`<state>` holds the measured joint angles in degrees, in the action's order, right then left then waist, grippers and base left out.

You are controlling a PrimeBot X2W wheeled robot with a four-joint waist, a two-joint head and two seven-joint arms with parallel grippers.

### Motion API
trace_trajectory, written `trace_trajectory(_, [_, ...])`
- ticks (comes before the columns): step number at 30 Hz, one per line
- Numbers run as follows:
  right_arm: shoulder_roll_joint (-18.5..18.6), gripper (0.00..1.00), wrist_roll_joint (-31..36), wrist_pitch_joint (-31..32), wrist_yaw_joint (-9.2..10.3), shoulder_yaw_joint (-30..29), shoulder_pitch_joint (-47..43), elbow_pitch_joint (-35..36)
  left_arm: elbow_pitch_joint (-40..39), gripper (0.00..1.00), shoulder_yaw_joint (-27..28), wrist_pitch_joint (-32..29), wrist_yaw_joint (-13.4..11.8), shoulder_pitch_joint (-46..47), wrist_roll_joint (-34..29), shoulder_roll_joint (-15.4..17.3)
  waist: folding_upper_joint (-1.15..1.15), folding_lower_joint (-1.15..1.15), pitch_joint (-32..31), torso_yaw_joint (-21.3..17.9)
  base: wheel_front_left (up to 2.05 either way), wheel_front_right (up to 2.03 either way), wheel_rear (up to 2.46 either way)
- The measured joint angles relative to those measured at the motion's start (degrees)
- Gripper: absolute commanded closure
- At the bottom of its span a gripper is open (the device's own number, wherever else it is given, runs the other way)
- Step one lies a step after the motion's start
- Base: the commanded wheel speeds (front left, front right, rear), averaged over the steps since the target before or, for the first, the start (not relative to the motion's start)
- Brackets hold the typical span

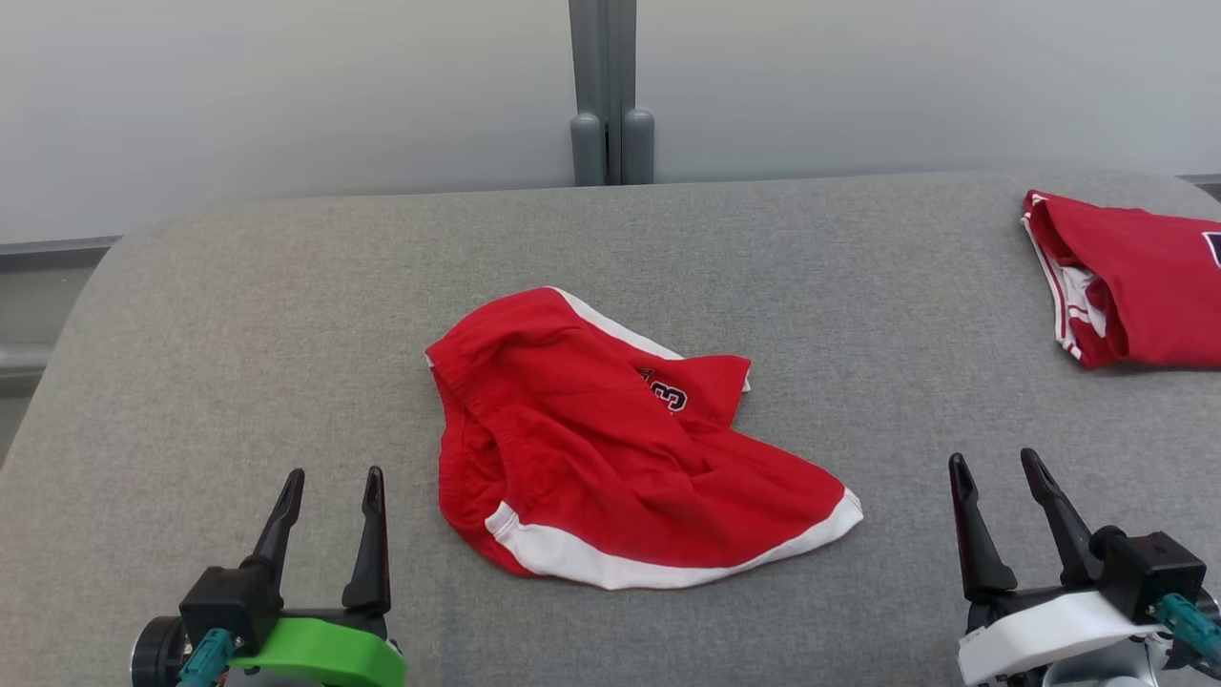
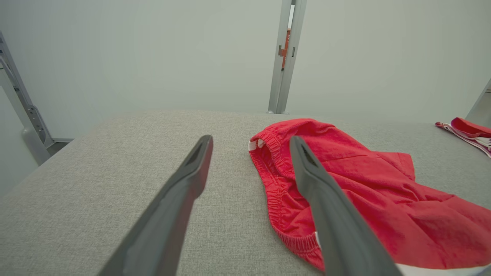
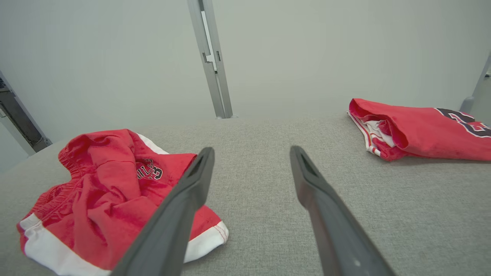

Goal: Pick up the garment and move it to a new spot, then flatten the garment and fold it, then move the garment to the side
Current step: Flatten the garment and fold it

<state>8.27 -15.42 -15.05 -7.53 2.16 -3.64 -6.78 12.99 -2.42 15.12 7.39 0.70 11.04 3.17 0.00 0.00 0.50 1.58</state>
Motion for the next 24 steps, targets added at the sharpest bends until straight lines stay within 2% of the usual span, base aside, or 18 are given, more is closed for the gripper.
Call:
trace_trajectory(12, [-0.7, 0.00, 0.0, 0.0, 0.01, -0.5, -5.1, 5.3, 0.1, 0.00, 1.2, 0.0, 0.0, -1.0, 0.0, 0.5, 0.00, -0.01, -1.2, -0.5, 0.00, 0.00, 0.00])
trace_trajectory(24, [-1.0, 0.00, 0.5, 0.0, 0.00, 0.9, -5.4, 6.0, 0.3, 0.00, 2.5, 0.0, 0.0, -1.6, -0.5, 1.0, 0.00, -0.01, -1.7, -0.3, 0.00, 0.00, 0.00])
